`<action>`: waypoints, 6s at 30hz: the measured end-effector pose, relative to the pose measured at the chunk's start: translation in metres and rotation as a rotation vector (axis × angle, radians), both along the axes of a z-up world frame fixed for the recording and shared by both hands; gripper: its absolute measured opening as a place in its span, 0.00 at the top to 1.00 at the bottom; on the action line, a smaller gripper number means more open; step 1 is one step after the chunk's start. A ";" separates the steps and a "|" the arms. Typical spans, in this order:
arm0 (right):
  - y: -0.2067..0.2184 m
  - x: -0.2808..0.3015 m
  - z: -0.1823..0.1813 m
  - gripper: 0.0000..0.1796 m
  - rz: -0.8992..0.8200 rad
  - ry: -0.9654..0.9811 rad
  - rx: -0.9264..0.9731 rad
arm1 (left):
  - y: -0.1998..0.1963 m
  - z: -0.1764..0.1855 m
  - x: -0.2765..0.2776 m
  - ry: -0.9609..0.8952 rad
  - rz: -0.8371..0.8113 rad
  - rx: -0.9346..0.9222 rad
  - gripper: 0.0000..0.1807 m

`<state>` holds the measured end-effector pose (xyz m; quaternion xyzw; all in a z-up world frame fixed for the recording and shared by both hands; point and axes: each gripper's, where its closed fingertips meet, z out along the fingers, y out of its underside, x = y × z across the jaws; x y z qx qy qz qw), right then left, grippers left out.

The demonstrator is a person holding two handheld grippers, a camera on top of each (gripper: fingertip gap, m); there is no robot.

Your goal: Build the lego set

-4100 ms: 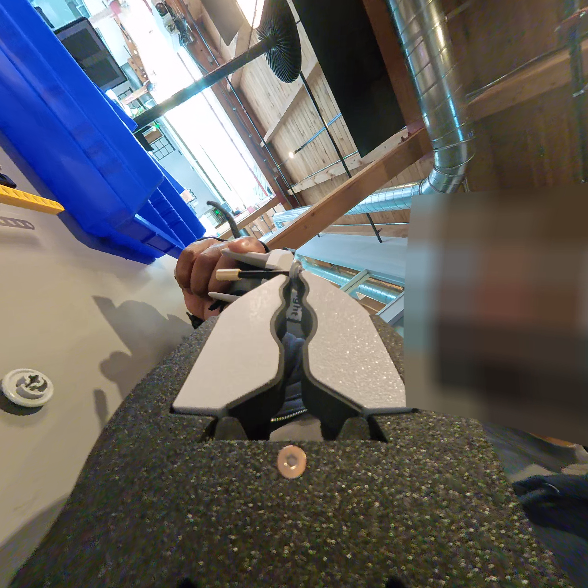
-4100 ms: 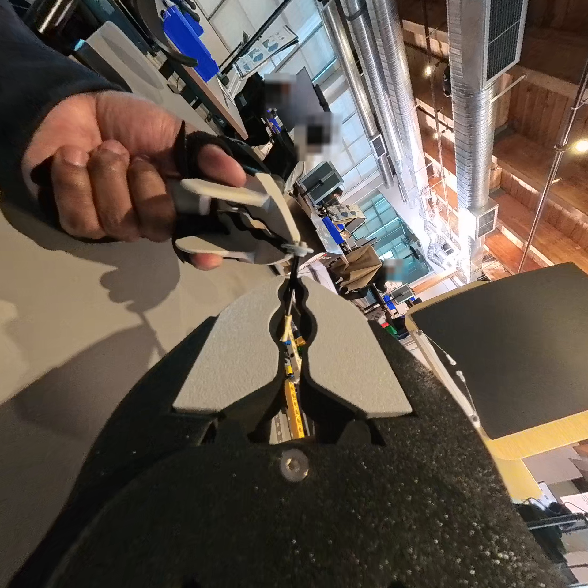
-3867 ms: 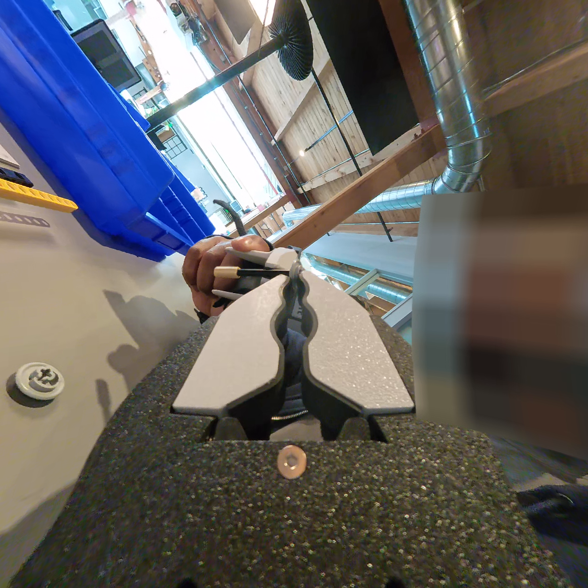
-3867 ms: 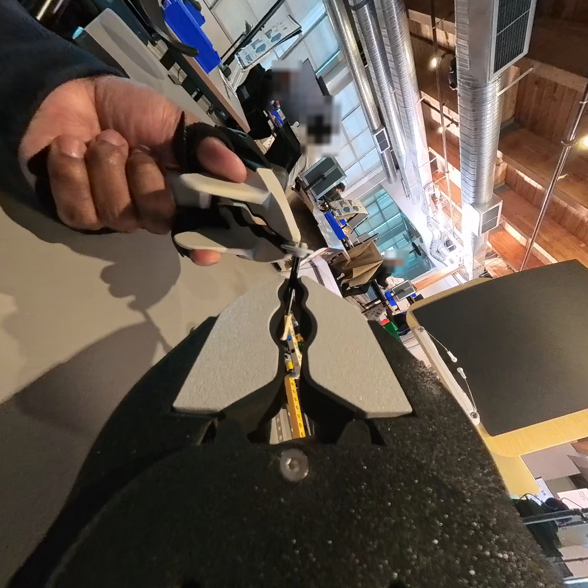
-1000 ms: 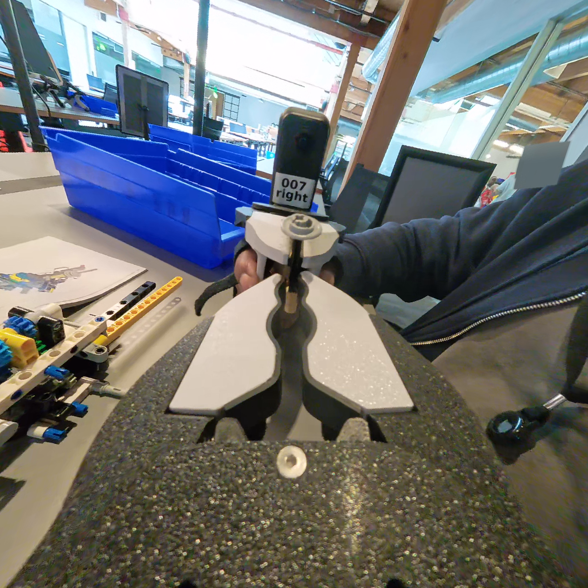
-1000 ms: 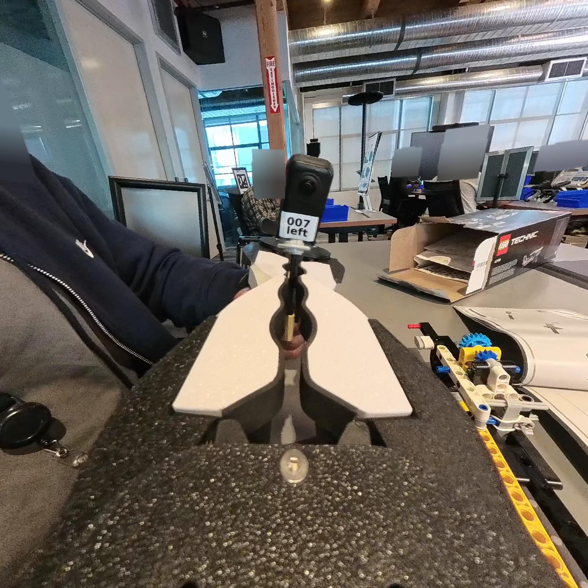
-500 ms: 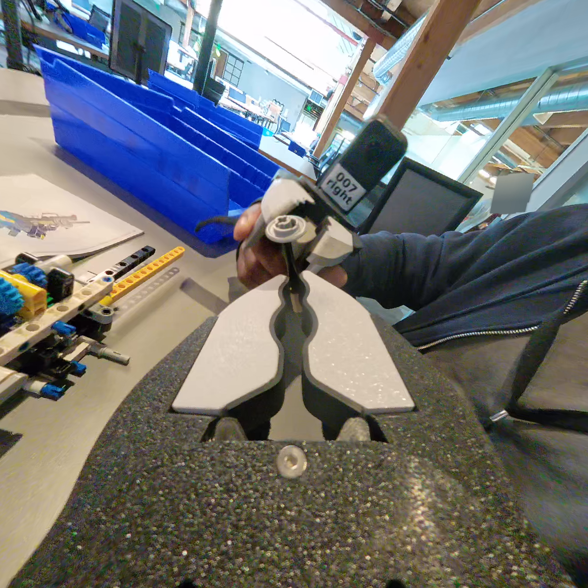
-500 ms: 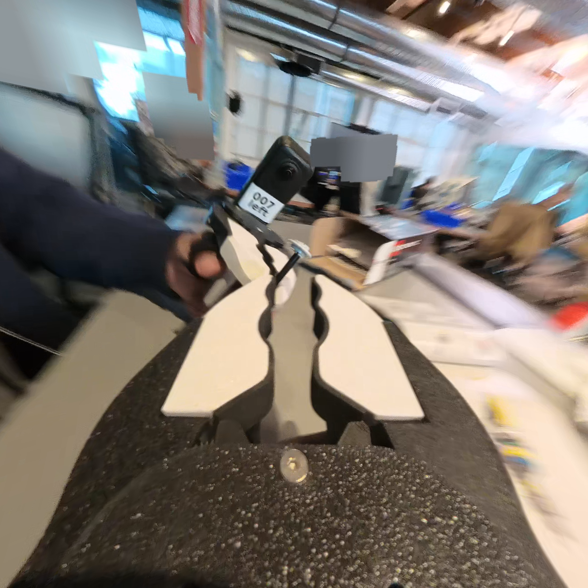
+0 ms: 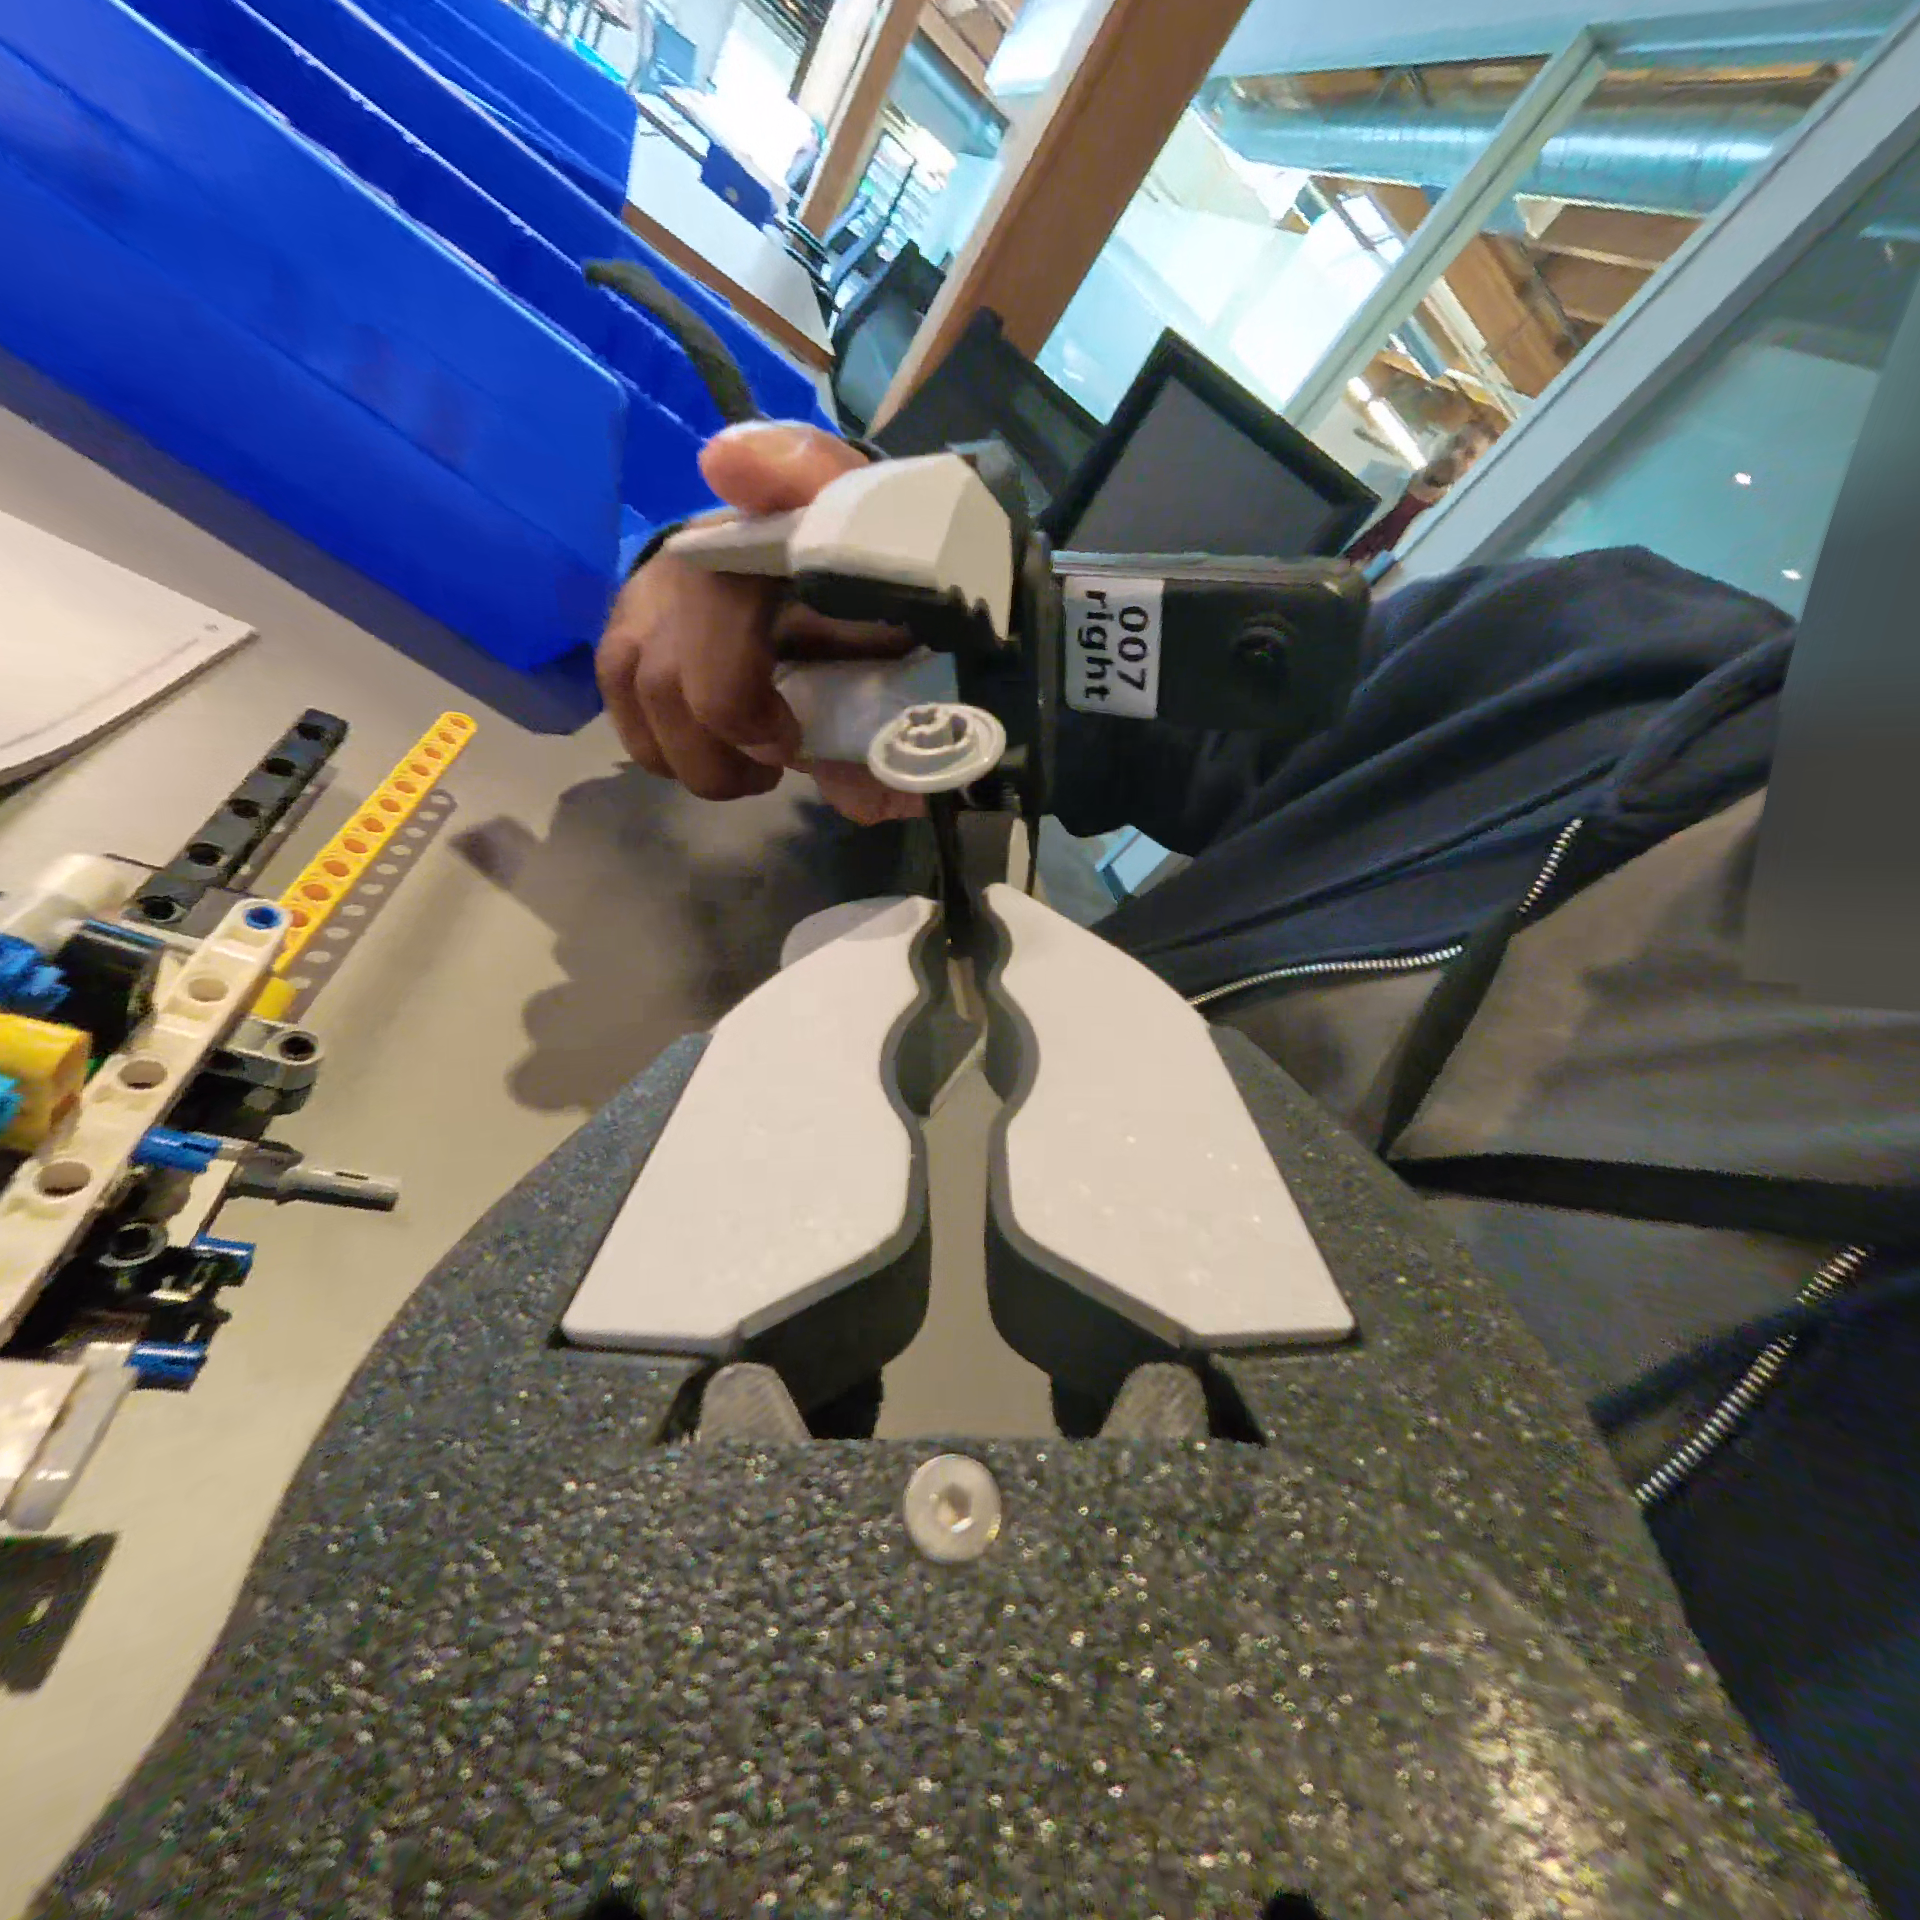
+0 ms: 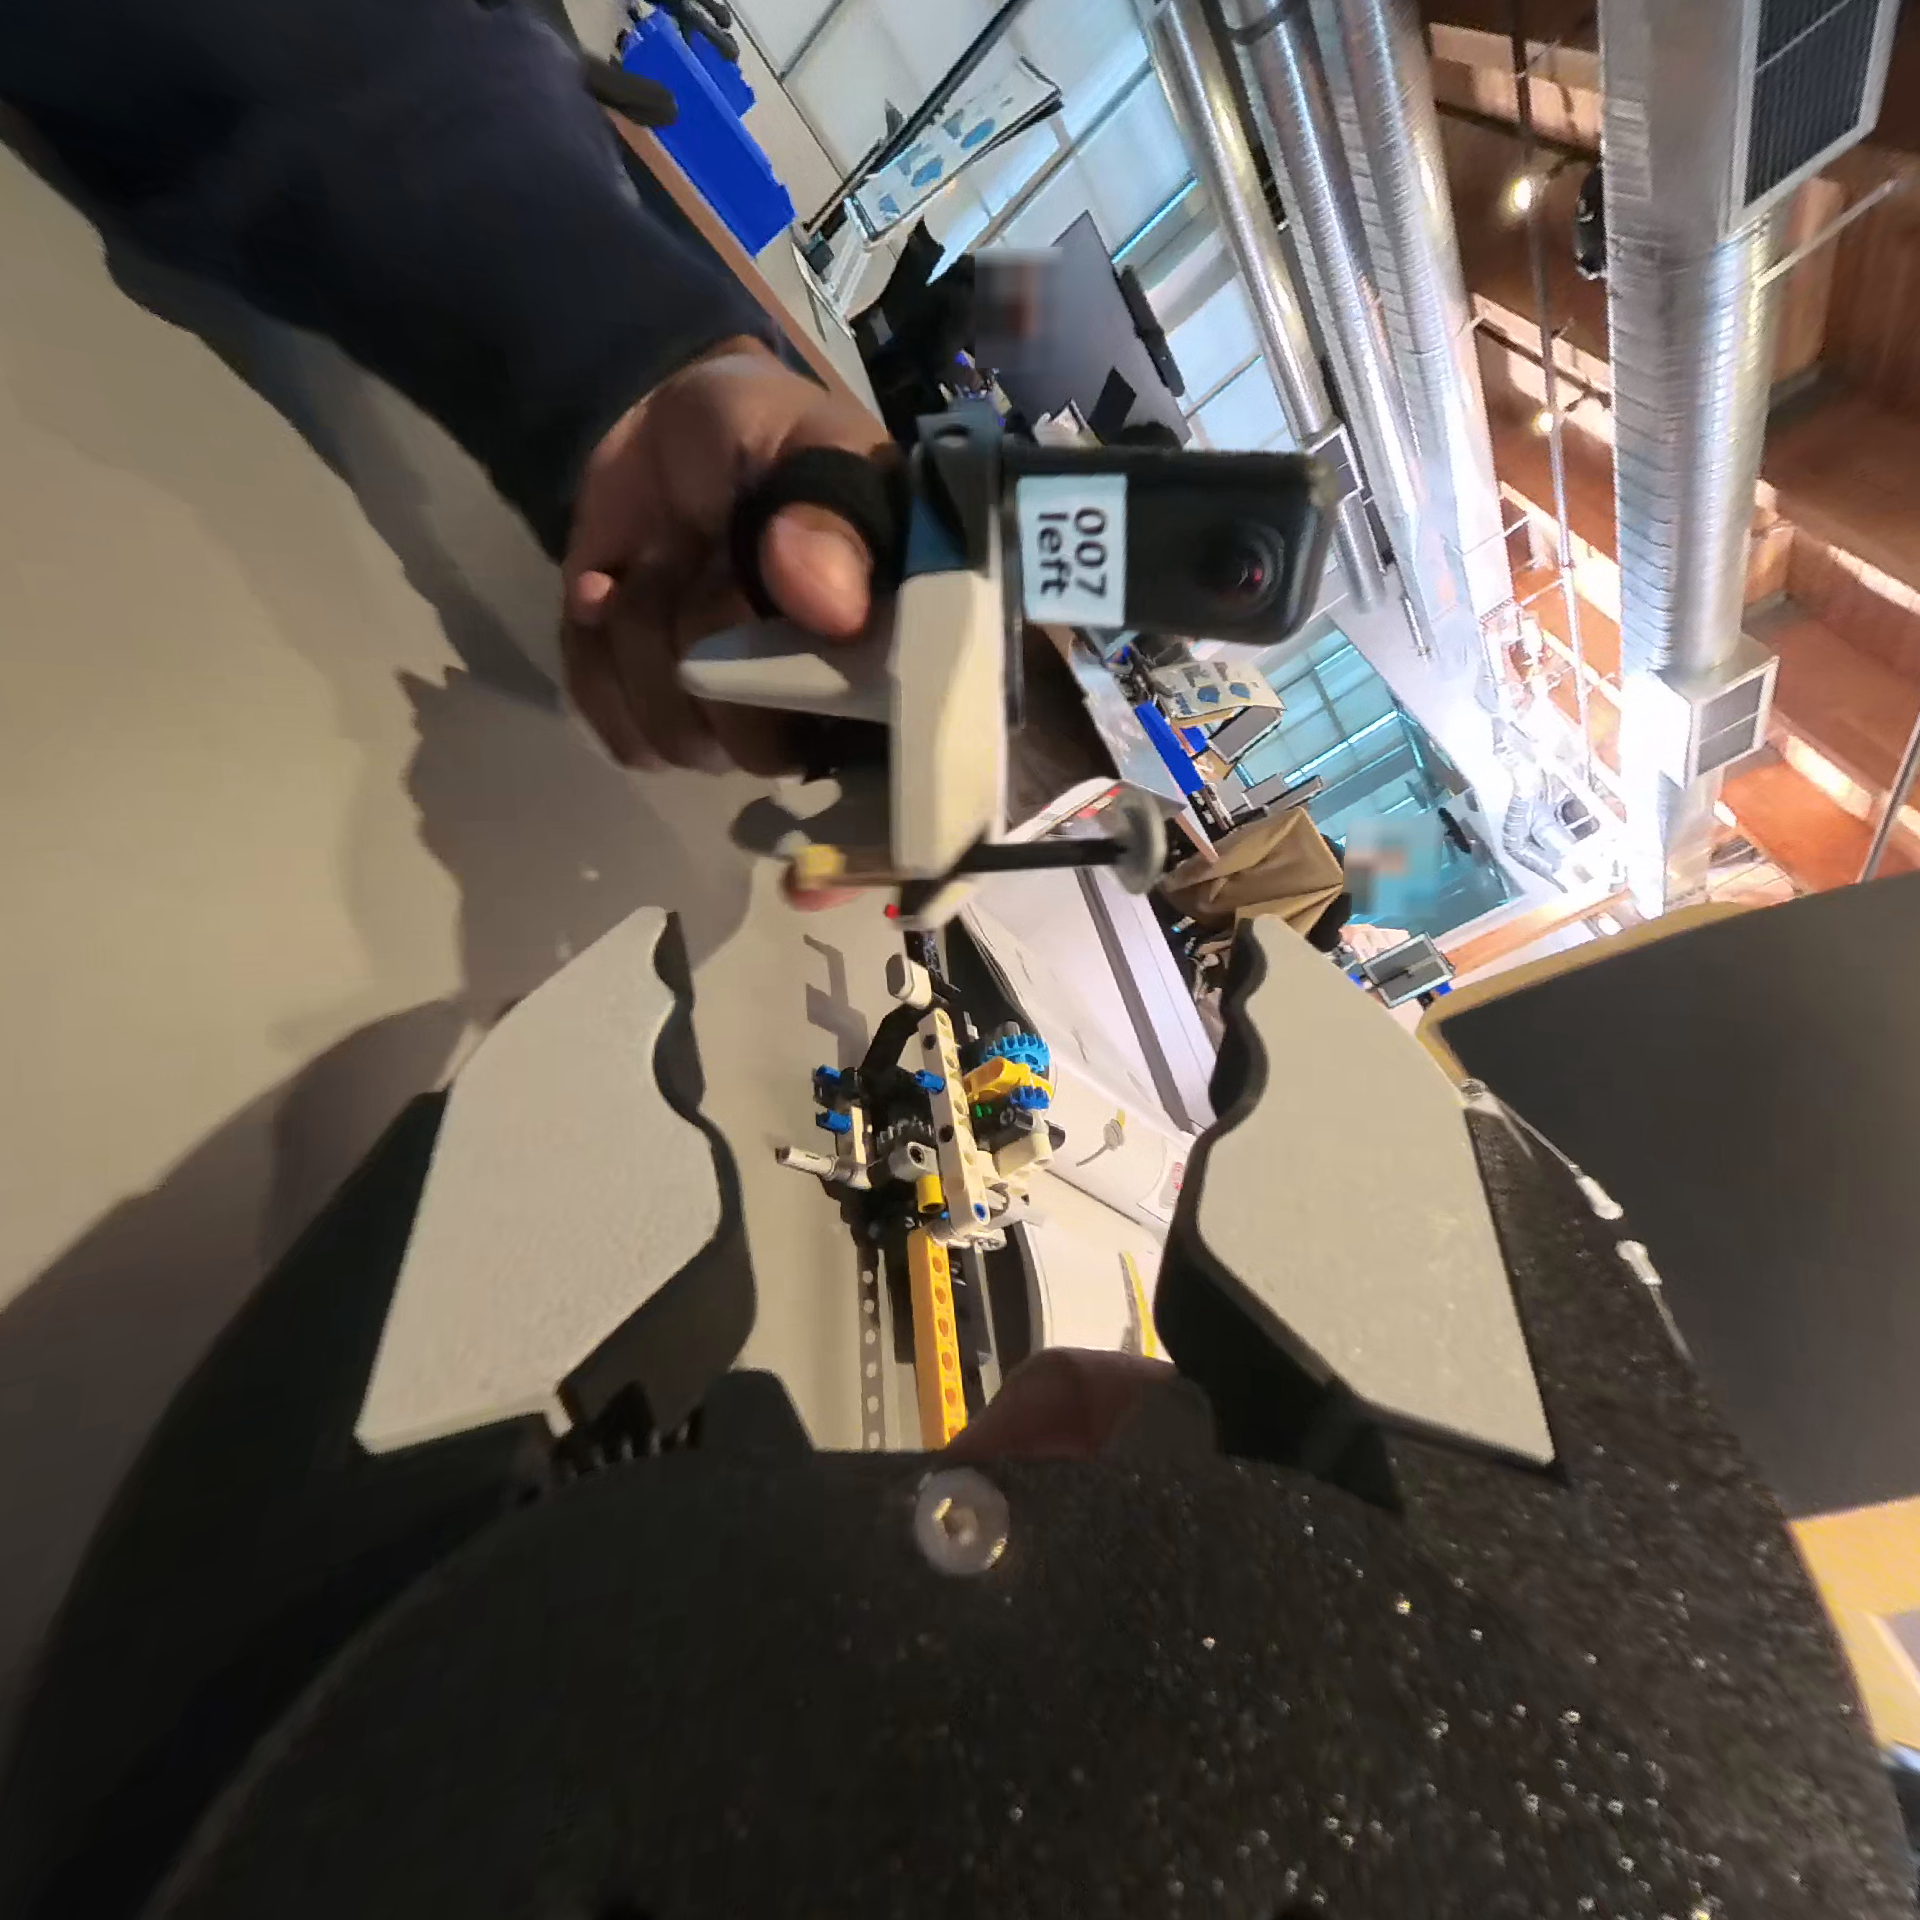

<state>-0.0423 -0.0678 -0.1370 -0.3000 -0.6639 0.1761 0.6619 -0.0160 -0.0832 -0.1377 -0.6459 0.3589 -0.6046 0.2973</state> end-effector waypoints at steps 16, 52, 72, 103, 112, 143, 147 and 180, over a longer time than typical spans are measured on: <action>-0.009 -0.007 -0.009 0.63 0.111 0.022 -0.052 | -0.006 -0.013 0.002 -0.024 -0.047 -0.109 0.98; -0.016 0.001 -0.015 0.61 0.170 -0.051 -0.093 | -0.012 -0.020 0.010 0.019 -0.040 -0.142 0.98; -0.015 0.002 -0.022 0.66 0.165 -0.092 -0.072 | -0.010 -0.024 0.009 0.049 -0.027 -0.148 0.98; 0.023 0.003 -0.006 0.79 -0.090 0.018 -0.804 | 0.046 -0.033 -0.008 0.360 0.491 0.498 0.98; 0.028 0.002 -0.005 0.81 -0.126 0.032 -0.860 | 0.051 -0.031 -0.011 0.366 0.548 0.518 0.97; 0.048 -0.012 0.014 0.95 -0.147 0.075 -0.852 | 0.127 0.056 -0.098 0.207 1.040 0.660 0.98; 0.059 -0.024 0.019 0.96 -0.152 0.104 -0.854 | 0.156 0.053 -0.110 0.216 1.086 0.679 0.98; 0.050 -0.024 -0.007 0.96 -0.013 0.101 -0.968 | 0.169 -0.002 -0.139 0.321 1.058 0.654 0.98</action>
